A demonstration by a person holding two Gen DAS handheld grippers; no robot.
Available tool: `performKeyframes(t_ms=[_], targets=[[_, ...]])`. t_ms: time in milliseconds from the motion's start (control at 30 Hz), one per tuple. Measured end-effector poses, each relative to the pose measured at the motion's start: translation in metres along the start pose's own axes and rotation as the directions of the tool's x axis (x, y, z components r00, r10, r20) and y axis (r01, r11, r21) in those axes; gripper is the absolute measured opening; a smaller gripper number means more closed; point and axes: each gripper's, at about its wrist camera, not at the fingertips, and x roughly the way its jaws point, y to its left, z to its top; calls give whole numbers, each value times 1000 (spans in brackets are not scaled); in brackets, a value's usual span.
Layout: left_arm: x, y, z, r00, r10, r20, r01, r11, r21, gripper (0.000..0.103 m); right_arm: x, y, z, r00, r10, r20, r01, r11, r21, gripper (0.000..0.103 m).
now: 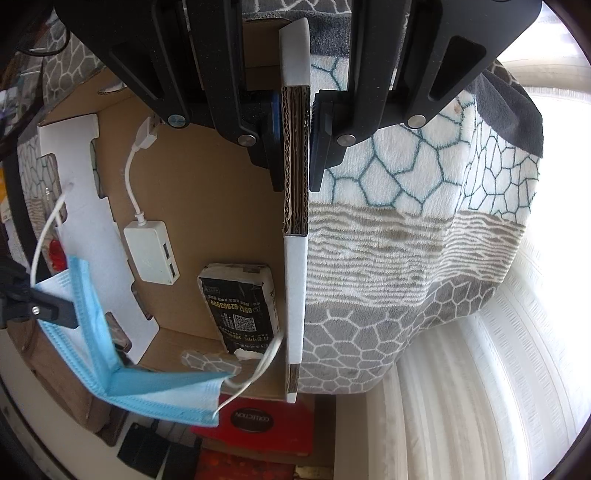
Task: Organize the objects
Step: 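Carry the blue face masks into the box and release them, then grasp the red cable bag with the right tool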
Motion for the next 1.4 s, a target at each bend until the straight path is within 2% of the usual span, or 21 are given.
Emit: performKeyframes(t_ms=[167, 200, 233, 333, 567, 867, 933, 1400], targets=[[0, 0, -1, 1000, 0, 0, 0, 1000, 1, 10, 20, 5, -7, 991, -135, -5, 134, 988, -74, 7], [0, 0, 0, 1000, -2, 0, 2, 1000, -1, 10, 23, 5, -8, 989, -149, -9, 148, 986, -82, 10], [0, 0, -1, 1000, -2, 0, 2, 1000, -1, 10, 23, 6, -8, 990, -143, -6, 142, 986, -89, 22], [0, 0, -1, 1000, -5, 0, 5, 1000, -2, 10, 15, 13, -6, 993, -116, 9, 116, 987, -113, 32], [-2, -1, -2, 1000, -7, 4, 7, 1000, -4, 10, -15, 22, -1, 989, -128, 73, 139, 973, -184, 34], [-3, 0, -2, 1000, -5, 2, 5, 1000, -5, 10, -45, 5, -4, 986, -133, 104, 149, 974, -172, 39], [-4, 0, -1, 1000, -5, 2, 5, 1000, -5, 10, -53, -4, -4, 982, -149, 119, 167, 973, -160, 43], [-1, 6, 1, 1000, -2, 2, 2, 1000, -11, 10, -81, -89, -1, 948, -294, 120, 302, 951, -59, 43]])
